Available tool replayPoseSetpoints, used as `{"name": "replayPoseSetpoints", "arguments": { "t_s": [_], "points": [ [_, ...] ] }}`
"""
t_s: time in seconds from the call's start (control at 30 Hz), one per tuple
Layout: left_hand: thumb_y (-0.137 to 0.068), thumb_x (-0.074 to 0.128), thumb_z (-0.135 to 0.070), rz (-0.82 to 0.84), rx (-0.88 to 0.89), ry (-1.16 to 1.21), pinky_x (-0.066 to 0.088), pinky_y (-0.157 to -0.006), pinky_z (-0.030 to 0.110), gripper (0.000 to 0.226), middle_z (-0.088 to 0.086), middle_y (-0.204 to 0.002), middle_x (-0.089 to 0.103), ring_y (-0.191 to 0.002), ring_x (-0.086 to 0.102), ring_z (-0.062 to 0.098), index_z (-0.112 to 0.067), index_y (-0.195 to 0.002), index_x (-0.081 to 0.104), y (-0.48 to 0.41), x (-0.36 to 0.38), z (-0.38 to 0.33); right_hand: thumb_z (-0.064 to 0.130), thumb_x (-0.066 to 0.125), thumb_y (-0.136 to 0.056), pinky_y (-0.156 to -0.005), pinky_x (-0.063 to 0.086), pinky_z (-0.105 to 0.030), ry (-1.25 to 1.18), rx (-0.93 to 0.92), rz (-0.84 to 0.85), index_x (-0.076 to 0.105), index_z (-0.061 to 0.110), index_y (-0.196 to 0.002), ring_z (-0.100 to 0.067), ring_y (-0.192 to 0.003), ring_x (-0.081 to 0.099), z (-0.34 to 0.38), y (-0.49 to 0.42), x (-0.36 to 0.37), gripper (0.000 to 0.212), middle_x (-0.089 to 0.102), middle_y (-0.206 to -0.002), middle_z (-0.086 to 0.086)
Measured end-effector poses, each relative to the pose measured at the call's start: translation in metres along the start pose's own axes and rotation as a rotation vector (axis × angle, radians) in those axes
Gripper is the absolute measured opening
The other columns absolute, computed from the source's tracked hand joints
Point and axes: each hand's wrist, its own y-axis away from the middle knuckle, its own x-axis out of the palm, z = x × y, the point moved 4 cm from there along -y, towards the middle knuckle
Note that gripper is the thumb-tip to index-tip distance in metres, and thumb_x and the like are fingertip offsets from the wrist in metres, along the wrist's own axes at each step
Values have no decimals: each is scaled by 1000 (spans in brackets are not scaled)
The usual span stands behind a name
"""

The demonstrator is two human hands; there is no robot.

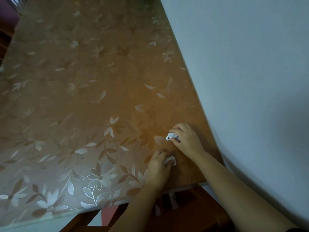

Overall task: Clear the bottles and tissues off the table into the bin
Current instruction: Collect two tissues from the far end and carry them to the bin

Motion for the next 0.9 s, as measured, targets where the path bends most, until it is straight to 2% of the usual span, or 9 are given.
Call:
{"name": "replayPoseSetpoints", "arguments": {
  "t_s": [0.1, 0.2, 0.33, 0.5, 0.63, 0.77, 0.9],
  "points": [
    [-84, 63, -16, -37, -56, 71, 34, -68, 4, 4, -1, -92, 56, -77, 49, -1, -13, -87, 65, 0, -8, 0, 2, 72, -69, -61, 49, -38, -24, 12, -18, 67, 7, -91, -27, -78, 54, 1, 1, 0, 23, 60, -85, -8],
    [-83, 62, -15, -125, -118, 122, 35, -67, 5, 7, -1, -88, 59, -78, 52, 0, -16, -78, 66, 1, -20, 0, 3, 72, -70, -61, 49, -39, -40, 14, -17, 67, 7, -92, -27, -79, 54, 3, 3, -1, 23, 60, -84, -8],
    [-83, 63, -12, -225, -173, 156, 37, -63, 2, 6, -5, -87, 55, -75, 52, -4, -13, -78, 65, 4, -37, -4, 4, 70, -73, -60, 49, -39, -54, -1, -20, 67, 7, -91, -28, -79, 54, 9, 3, -5, 19, 60, -84, -8],
    [-84, 65, -14, -302, -160, 179, 37, -62, 1, 2, -12, -82, 50, -72, 51, -5, -13, -82, 66, 11, -57, -11, 5, 68, -76, -62, 47, -36, -46, -18, -38, 67, 6, -90, -27, -82, 54, 21, 1, -16, 14, 60, -86, -8],
    [-82, 66, -14, -368, -149, 219, 40, -62, 6, 6, -6, -86, 57, -77, 55, -2, -18, -79, 65, 20, -74, -12, 8, 68, -78, -64, 42, -27, -51, -39, -67, 68, 7, -93, -23, -85, 52, 37, 0, -28, 15, 60, -89, -7],
    [-81, 67, -9, -443, -86, 218, 37, -65, 1, 9, -10, -83, 53, -82, 49, -14, -17, -79, 63, 34, -97, -18, 8, 68, -79, -63, 37, -15, -103, -63, -105, 67, 8, -95, -19, -86, 51, 58, 2, -40, 16, 60, -89, -4],
    [-81, 68, -13, -489, -52, 175, 36, -65, 0, 11, -10, -83, 53, -83, 48, -14, -21, -78, 62, 47, -120, -18, 5, 70, -76, -64, 42, -20, -160, -127, -171, 67, 10, -92, -17, -84, 52, 85, 4, -52, 17, 59, -88, -1]
  ]
}}
